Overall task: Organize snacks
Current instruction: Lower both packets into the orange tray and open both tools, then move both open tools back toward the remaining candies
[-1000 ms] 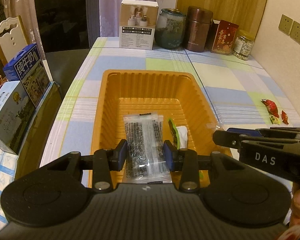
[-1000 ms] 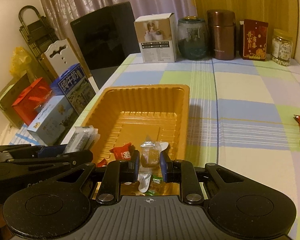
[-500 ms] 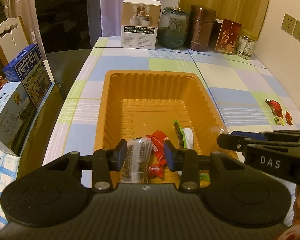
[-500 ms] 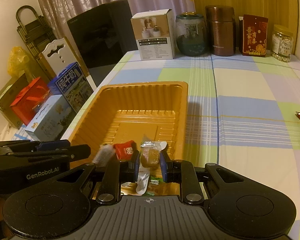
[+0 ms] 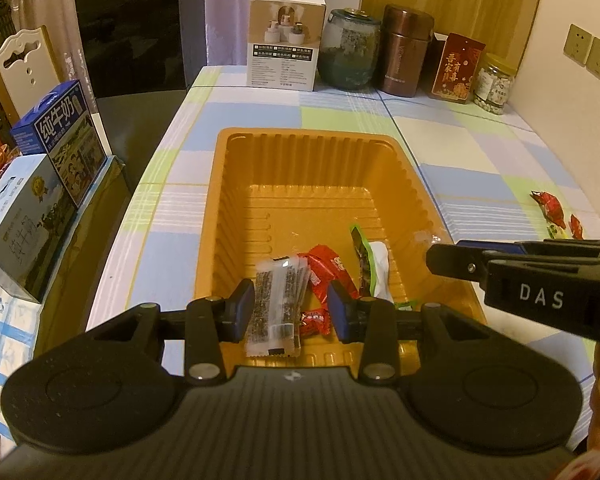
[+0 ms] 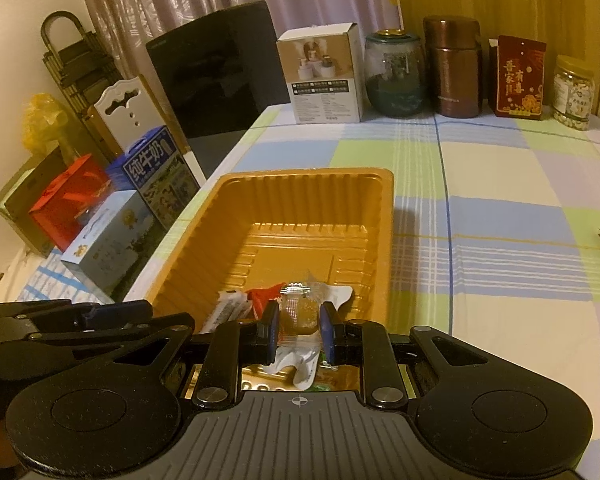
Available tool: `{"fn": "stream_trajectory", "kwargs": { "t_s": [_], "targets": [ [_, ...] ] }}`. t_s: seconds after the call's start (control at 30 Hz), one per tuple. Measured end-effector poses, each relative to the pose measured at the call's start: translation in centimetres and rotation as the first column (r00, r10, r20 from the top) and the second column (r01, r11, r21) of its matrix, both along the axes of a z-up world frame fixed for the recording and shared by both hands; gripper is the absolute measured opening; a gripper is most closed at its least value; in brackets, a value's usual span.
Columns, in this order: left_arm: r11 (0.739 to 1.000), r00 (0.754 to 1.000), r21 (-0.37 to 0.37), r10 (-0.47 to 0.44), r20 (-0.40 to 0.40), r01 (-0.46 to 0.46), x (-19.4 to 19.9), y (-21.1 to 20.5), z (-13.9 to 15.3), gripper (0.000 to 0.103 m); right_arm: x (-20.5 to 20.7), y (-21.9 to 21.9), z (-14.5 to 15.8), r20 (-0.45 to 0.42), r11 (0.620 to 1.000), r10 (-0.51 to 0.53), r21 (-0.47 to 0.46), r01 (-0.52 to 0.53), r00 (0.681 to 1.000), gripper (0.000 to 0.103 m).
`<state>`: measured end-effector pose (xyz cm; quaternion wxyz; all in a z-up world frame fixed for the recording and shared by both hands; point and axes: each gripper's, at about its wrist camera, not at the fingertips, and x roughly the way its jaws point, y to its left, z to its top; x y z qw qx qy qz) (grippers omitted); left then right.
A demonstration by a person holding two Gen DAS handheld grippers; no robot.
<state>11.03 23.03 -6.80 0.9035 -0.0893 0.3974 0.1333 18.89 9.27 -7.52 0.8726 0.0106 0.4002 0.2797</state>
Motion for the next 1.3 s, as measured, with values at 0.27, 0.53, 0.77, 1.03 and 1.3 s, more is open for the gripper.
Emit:
{"fn": "stream_trajectory", "kwargs": {
  "t_s": [0.27,0.53,0.77,1.03,1.3],
  "targets": [
    [1.000,1.000,-0.007,0.019,0.002,-0.019,-0.3,0.8,-0.2,0.036,0.4,0.6,-0.1,-0.006,1.000,0.010,0.024,-0.010,1.000,0.022],
    [0.999,0.999,-0.014,0.041,0.004,-0.041,-0.9,1.4,-0.2,0.036,0.9,-0.3,-0.1,-0.019,0.998,-0.016,0.054,0.017,1.000,0.036],
    [0.999,0.999,-0.028,0.037,0.011,-0.037,-1.6,0.3,0.1,0.036,-0.2,-3.0,0.1,-0.046,0.994,-0.089,0.055,0.092,0.995,0.038],
    [0.999,1.000,-0.033,0.017,0.019,-0.016,-2.9,-2.0,0.8,0.036,-2.9,-6.2,0.7,-0.061,0.989,-0.144,0.033,0.146,0.988,0.039],
    [0.999,0.999,-0.039,-0.017,0.031,0.018,-3.9,-4.8,1.7,0.036,-5.2,-9.2,1.7,-0.055,0.980,-0.198,-0.001,0.198,0.979,0.041]
  ]
}}
